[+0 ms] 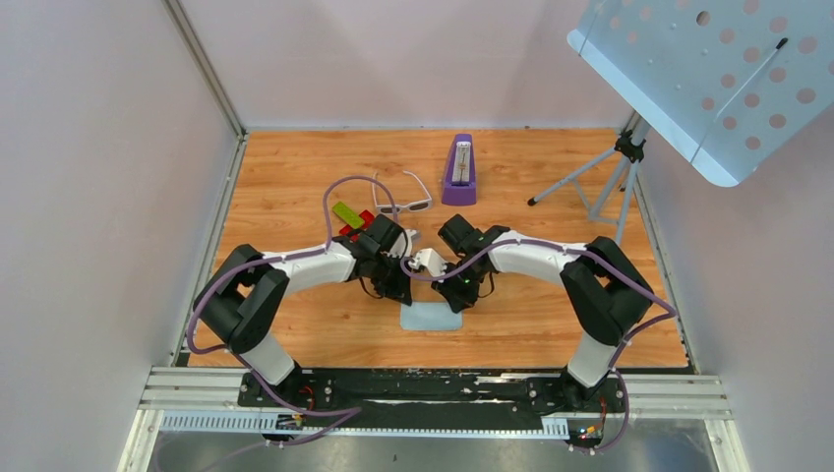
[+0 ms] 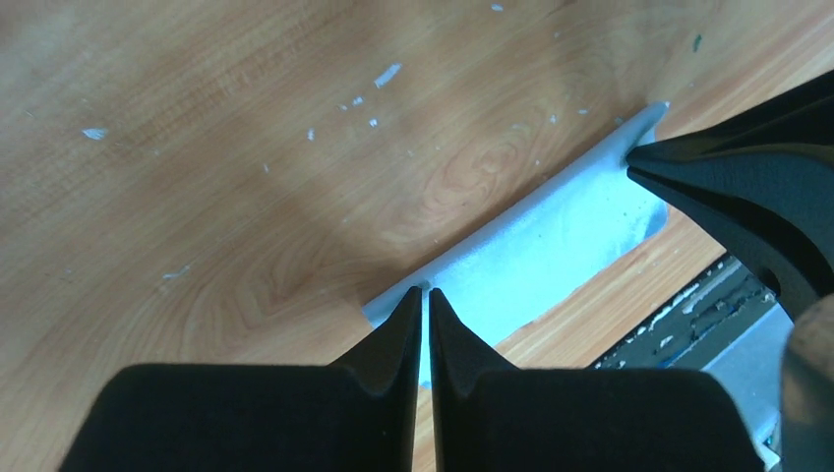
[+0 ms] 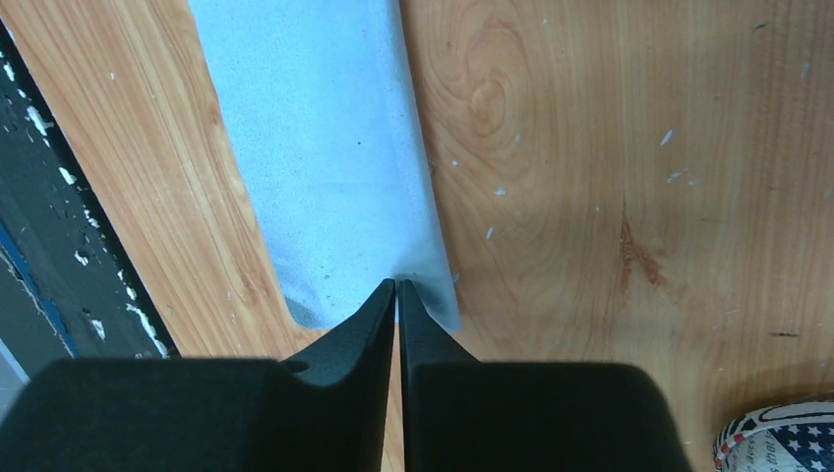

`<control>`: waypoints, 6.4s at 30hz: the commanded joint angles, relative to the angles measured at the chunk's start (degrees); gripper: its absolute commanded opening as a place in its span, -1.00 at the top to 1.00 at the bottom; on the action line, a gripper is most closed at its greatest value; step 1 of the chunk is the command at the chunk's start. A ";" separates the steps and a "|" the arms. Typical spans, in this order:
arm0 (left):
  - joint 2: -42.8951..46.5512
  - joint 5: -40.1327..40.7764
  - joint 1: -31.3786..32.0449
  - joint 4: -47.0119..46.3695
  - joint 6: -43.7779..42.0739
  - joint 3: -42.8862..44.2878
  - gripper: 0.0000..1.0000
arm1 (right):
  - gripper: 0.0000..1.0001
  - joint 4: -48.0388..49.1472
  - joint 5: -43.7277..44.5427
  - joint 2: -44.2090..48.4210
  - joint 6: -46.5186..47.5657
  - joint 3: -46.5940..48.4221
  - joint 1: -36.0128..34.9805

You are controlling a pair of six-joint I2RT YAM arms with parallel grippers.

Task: Organize the sunglasses
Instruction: Open the sunglasses case at the center of the board.

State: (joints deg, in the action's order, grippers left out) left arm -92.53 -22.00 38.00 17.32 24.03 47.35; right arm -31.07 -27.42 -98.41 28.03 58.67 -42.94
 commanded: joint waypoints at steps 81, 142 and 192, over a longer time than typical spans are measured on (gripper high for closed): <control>16.95 10.00 -0.53 -2.33 -0.83 -3.14 -0.27 | -0.43 -17.71 13.44 -7.35 45.76 13.94 20.25; 26.43 4.31 2.06 -61.98 23.03 -18.10 -1.00 | 0.55 -6.90 -49.30 11.60 -23.27 14.27 25.54; 15.10 -0.31 4.28 -78.58 27.73 -19.02 -0.73 | 0.72 -0.93 -53.26 15.83 -26.45 6.83 25.67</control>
State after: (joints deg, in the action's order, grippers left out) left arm -78.91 -23.35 42.13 -64.23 55.37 25.82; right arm -32.49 -79.42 -83.07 1.30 66.67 -16.78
